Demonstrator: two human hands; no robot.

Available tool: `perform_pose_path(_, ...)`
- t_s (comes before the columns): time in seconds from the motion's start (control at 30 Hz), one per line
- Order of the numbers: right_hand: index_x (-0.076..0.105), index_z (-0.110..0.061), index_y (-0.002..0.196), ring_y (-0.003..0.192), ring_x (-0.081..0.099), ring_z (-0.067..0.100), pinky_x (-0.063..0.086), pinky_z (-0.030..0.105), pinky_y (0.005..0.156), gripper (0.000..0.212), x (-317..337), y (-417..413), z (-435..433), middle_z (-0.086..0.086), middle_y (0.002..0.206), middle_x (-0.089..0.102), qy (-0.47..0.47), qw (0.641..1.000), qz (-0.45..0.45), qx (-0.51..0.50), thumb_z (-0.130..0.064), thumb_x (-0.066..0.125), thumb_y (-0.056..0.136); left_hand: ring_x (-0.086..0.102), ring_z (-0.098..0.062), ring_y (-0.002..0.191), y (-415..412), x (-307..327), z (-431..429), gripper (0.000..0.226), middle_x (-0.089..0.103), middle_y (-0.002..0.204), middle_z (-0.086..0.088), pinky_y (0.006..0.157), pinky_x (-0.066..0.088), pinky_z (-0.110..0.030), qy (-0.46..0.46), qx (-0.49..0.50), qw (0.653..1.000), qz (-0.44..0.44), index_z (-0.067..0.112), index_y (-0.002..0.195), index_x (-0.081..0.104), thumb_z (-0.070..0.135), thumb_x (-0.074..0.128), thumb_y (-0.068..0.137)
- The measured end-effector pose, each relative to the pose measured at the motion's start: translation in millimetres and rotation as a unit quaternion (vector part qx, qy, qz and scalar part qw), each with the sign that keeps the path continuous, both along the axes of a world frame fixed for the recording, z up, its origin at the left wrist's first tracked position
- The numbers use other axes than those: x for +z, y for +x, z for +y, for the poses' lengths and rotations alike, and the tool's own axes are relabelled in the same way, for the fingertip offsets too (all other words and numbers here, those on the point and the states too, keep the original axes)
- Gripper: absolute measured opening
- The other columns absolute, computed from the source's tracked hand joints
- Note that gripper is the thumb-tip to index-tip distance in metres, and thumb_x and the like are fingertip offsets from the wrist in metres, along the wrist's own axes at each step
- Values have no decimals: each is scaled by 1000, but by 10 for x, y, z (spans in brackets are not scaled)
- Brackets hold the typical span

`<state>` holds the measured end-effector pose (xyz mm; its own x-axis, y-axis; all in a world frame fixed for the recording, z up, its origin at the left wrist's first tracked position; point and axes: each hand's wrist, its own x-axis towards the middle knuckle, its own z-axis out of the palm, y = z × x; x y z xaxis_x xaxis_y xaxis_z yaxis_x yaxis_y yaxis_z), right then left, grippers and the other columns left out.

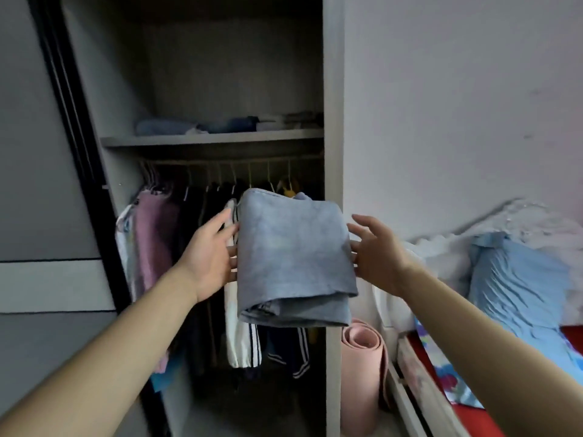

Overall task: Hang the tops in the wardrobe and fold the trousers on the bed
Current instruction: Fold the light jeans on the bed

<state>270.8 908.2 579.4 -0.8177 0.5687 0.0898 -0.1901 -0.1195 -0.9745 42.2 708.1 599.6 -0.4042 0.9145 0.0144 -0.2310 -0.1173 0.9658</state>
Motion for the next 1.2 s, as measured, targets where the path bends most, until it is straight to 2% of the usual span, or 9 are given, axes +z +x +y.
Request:
perform_pose_path(0.27,53,-19,140,109,66,26,51,40,87,73,767,-1199,-220,8,124,65,118,992,-3,47,-55,56,76,66,-16,57,-895,567,-381,62,71,74,1,50,52,-26,48,71,996,20,31,140,52,65,50,88)
perform_pose_path(0.43,62,-16,130,100,67,27,52,41,88,62,1140,-1916,141,8,112,70,170,982,21,79,-38,56,72,45,-18,60,-1481,910,-15,32,51,72,0,60,34,-30,82,136,984,75,25,100,74,46,55,86)
perform_pose_path(0.53,67,-14,117,81,69,19,56,32,72,53,1459,-2341,465,4,95,72,192,975,43,104,-30,54,68,44,-19,63,-1842,1233,312,26,49,73,-1,62,33,-32,102,163,975,108,22,88,72,40,53,84)
perform_pose_path(0.67,65,-16,103,84,59,23,47,37,75,41,2018,-2873,960,5,97,62,215,969,71,97,-27,52,66,47,-18,61,-2297,1763,799,22,50,69,1,62,37,-30,110,196,964,142,19,81,64,33,48,87)
perform_pose_path(0.8,60,-5,118,95,62,27,45,39,83,49,2503,-3393,1396,8,106,64,278,953,86,86,-9,46,71,53,-14,43,-2717,2196,1259,15,54,60,3,45,44,-17,107,240,949,175,18,80,59,22,46,88)
perform_pose_path(0.9,50,-2,137,111,60,38,46,42,88,67,2782,-3779,1675,19,127,57,301,948,92,43,-3,46,69,63,-14,49,-3053,2453,1566,18,62,63,2,48,50,-19,145,235,947,166,17,91,63,17,46,89)
perform_pose_path(0.97,52,0,132,115,60,40,48,42,91,67,2946,-4039,1844,23,135,55,299,949,98,18,-3,48,66,67,-16,56,-3297,2581,1751,21,66,66,1,53,54,-22,163,223,947,161,15,98,65,16,47,88)
perform_pose_path(1.1,55,-4,114,102,61,33,49,37,78,63,3166,-4561,2167,15,118,55,300,947,111,-7,-1,51,51,72,-17,73,-3866,2765,2171,25,72,80,-1,66,57,-28,161,221,944,182,12,107,65,15,52,86)
perform_pose_path(1.2,56,-1,114,97,66,30,53,30,70,65,3309,-4943,2418,16,117,59,321,940,101,-51,2,51,50,71,-16,63,-4297,2937,2524,15,70,70,0,58,55,-24,142,218,943,209,11,98,63,15,53,88)
